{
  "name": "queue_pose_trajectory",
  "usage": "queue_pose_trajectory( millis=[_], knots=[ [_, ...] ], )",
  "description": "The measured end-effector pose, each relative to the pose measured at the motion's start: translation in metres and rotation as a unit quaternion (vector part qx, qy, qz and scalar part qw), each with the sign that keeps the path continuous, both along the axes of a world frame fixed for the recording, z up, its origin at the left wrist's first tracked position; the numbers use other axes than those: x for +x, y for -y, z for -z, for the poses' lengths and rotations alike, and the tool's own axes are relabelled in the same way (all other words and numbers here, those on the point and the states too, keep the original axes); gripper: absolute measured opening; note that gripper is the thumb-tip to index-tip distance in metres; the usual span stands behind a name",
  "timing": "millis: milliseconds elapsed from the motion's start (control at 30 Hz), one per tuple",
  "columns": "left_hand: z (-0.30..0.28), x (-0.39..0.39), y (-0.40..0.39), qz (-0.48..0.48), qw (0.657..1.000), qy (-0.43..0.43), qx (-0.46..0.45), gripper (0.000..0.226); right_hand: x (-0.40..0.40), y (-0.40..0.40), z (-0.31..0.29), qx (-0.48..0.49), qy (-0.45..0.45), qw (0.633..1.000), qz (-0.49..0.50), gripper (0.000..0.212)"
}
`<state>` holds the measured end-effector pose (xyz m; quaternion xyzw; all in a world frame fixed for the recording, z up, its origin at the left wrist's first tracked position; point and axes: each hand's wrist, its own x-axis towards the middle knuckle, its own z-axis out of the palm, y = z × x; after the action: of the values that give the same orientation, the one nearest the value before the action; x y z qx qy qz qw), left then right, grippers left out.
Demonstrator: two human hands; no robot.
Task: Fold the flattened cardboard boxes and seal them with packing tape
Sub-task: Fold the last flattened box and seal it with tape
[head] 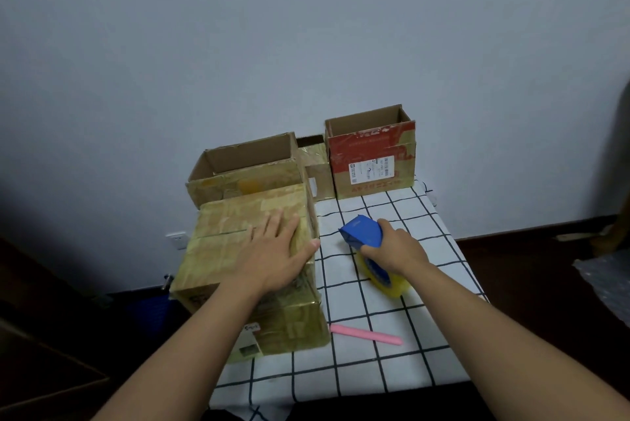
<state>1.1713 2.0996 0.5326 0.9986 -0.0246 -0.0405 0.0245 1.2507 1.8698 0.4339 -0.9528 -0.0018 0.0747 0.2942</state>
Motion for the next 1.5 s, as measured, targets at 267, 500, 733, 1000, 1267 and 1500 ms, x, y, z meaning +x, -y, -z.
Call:
queue_pose_trajectory(
  millis=[267,500,733,1000,1267,1500],
  knots=[
    [0.003,-0.006,0.008,-0.054,0.998,0.016,-0.017,0.106,-0.003,-0.004,0.003,-0.032,0.019,0.999,0.013,0.054],
    [0.003,-0.012,0.033,-0.111,0.993,0.012,-0.026,0.086,-0.007,-0.010,0.007,-0.056,0.035,0.998,0.025,0.061],
    [-0.001,-0.031,0.039,-0.111,0.993,-0.014,-0.025,0.083,-0.013,-0.015,0.007,-0.068,0.054,0.996,0.034,0.067],
    [0.004,-0.046,0.054,-0.097,0.995,0.008,0.000,0.071,-0.022,-0.017,0.008,-0.051,0.077,0.995,0.041,0.063],
    [-0.008,-0.080,0.026,0.018,0.991,0.124,-0.043,0.071,-0.032,-0.010,0.011,-0.019,0.075,0.995,0.065,0.060],
    [-0.016,-0.093,-0.061,0.129,0.978,0.151,-0.072,0.059,-0.035,-0.006,0.015,0.022,0.063,0.992,0.107,0.060]
  ],
)
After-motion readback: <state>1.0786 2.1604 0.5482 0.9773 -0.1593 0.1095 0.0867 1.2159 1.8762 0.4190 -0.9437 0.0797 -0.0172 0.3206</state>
